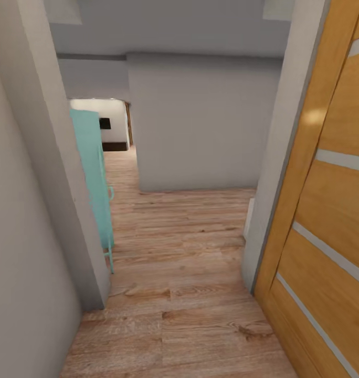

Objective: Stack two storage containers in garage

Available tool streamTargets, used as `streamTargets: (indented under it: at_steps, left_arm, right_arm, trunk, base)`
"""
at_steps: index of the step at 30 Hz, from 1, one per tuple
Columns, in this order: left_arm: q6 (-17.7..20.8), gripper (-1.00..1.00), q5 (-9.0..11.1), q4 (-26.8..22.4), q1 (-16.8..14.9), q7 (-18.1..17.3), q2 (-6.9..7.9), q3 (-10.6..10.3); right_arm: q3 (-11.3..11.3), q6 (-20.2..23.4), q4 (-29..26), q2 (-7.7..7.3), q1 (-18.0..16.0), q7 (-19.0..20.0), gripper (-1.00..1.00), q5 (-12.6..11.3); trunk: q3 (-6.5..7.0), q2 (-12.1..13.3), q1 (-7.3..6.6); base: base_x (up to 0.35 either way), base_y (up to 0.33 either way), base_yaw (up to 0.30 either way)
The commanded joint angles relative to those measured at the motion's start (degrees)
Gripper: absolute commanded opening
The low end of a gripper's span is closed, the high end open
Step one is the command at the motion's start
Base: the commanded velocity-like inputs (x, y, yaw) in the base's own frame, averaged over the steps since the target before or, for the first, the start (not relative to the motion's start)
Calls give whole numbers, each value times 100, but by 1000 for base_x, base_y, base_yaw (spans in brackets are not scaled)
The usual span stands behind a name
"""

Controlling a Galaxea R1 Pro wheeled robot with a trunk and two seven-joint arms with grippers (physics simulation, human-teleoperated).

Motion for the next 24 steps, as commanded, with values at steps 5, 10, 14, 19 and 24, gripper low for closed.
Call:
streamTargets:
  at_steps: [5, 10, 14, 19, 24]
  left_arm:
    - [-3, 100, 25, -3, 0, 4, 2, 14]
    - [1, 100, 25, -3, 0, 5, -1, 14]
    - [2, 100, 25, -3, 0, 10, -1, 14]
    - [3, 100, 25, -3, 0, 12, -2, 14]
    - [3, 100, 25, -3, 0, 12, 1, 14]
  right_arm:
    - [30, -29, 18, 1, -7, -16, 100, -3]
    - [28, -37, 17, -6, -7, -16, 100, -3]
    - [34, -61, 16, -8, -7, -16, 100, 4]
    - [39, -68, 14, -8, -7, -16, 100, 6]
    - [31, -35, 15, 7, -7, -17, 100, 5]
  trunk:
    - [-5, -2, 3]
    - [-5, -2, 3]
    - [-5, -2, 3]
    - [-5, -2, 3]
    - [-5, -2, 3]
  base:
    - [323, -83, 0]
    - [323, -86, 0]
    - [323, -86, 0]
    - [323, -83, 0]
    - [323, -26, 5]
